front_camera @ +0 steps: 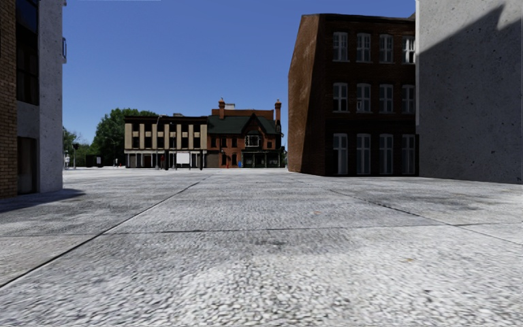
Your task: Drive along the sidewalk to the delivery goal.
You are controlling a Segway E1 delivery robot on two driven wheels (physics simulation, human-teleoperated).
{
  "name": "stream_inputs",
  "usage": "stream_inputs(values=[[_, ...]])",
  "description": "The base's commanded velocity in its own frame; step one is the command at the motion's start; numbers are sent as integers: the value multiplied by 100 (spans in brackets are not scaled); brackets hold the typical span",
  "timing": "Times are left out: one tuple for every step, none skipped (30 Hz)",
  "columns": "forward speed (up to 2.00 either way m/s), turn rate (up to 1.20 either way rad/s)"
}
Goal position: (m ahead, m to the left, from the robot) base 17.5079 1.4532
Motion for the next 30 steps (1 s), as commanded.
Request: stream_inputs(values=[[200,4],[200,33],[200,47],[200,57],[200,73],[200,65],[200,12],[200,1],[200,1],[200,0],[200,0],[200,0],[200,0],[200,0],[200,0],[200,0],[200,0],[200,0],[200,0],[200,0],[200,0],[200,0],[200,0],[200,0],[200,0],[200,0],[200,0],[200,0],[200,0],[200,0]])
